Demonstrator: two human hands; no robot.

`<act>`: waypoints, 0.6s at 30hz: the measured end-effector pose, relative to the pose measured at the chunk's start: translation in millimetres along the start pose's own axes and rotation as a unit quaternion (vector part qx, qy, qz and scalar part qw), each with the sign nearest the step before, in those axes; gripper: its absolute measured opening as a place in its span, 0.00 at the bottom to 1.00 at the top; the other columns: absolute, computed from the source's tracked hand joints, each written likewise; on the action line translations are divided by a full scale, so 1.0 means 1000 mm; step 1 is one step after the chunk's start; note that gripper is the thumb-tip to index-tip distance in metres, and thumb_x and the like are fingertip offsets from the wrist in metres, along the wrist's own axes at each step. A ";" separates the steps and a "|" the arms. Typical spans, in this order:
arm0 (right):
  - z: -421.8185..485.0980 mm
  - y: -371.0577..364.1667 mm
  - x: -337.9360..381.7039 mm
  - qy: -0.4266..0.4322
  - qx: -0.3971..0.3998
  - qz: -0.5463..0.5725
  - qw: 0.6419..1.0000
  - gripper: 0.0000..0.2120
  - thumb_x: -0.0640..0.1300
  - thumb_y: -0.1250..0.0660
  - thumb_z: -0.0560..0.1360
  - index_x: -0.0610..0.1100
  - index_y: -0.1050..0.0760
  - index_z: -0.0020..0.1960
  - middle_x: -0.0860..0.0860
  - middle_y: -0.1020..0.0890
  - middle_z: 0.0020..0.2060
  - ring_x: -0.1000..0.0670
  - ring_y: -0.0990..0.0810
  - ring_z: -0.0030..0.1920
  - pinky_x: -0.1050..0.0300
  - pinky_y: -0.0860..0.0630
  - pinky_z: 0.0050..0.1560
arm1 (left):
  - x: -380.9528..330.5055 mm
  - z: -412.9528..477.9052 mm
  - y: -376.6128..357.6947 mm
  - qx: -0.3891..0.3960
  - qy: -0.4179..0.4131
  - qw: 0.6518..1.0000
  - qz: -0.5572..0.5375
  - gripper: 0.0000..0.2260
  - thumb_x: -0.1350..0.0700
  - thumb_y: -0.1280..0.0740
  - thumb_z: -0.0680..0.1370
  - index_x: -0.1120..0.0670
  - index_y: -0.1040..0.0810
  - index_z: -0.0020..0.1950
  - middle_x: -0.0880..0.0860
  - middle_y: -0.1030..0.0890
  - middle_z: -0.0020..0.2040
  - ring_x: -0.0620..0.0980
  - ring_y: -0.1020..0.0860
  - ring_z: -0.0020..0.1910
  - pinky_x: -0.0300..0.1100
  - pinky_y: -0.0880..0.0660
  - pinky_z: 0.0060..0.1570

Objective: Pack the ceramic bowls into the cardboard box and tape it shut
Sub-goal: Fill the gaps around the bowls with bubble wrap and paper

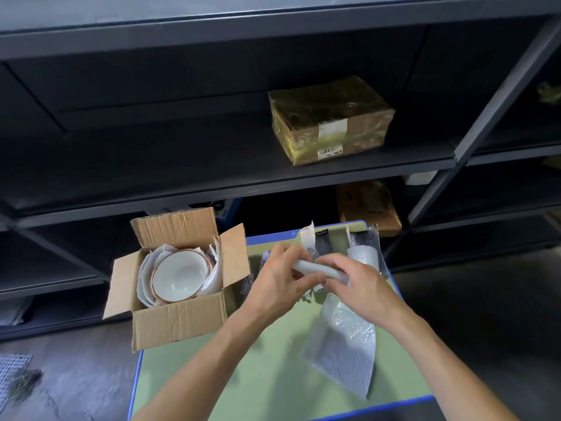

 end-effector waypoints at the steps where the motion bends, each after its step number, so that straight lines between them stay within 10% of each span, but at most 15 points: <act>1: 0.000 0.001 0.001 0.004 0.009 -0.003 1.000 0.09 0.50 0.32 0.78 0.61 0.25 0.56 0.60 0.18 0.44 0.61 0.22 0.46 0.67 0.29 0.43 | 0.000 -0.001 0.002 0.016 -0.002 1.000 0.015 0.11 0.46 0.26 0.74 0.49 0.24 0.49 0.47 0.26 0.48 0.43 0.25 0.38 0.36 0.28 0.39; 8: -0.007 -0.003 -0.003 0.006 0.044 -0.022 0.999 0.02 0.52 0.34 0.79 0.59 0.27 0.49 0.61 0.23 0.41 0.61 0.25 0.42 0.58 0.26 0.44 | 0.009 -0.011 0.008 0.103 0.031 0.993 0.058 0.07 0.42 0.36 0.81 0.44 0.26 0.50 0.48 0.21 0.36 0.47 0.21 0.38 0.52 0.23 0.44; 12: -0.012 -0.008 -0.003 0.020 0.035 -0.064 0.997 0.23 0.55 0.32 0.76 0.64 0.35 0.68 0.65 0.29 0.58 0.62 0.29 0.60 0.58 0.29 0.60 | 0.008 -0.011 0.003 0.073 0.077 0.992 0.066 0.11 0.41 0.40 0.82 0.46 0.24 0.52 0.46 0.20 0.37 0.46 0.19 0.40 0.52 0.22 0.49; 18: -0.014 -0.015 0.010 0.109 -0.001 -0.182 0.977 0.37 0.61 0.30 0.70 0.61 0.42 0.74 0.63 0.32 0.61 0.58 0.32 0.61 0.60 0.32 0.53 | 0.001 0.001 0.012 0.015 0.129 0.991 -0.007 0.04 0.46 0.34 0.79 0.45 0.24 0.49 0.46 0.20 0.36 0.50 0.19 0.29 0.51 0.19 0.33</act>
Point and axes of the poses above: each hand's wrist, its own z-axis towards the middle knuckle, its own y-axis out of the back of the hand, x = y × z, the point moved 1 cm from there along z, towards the middle knuckle
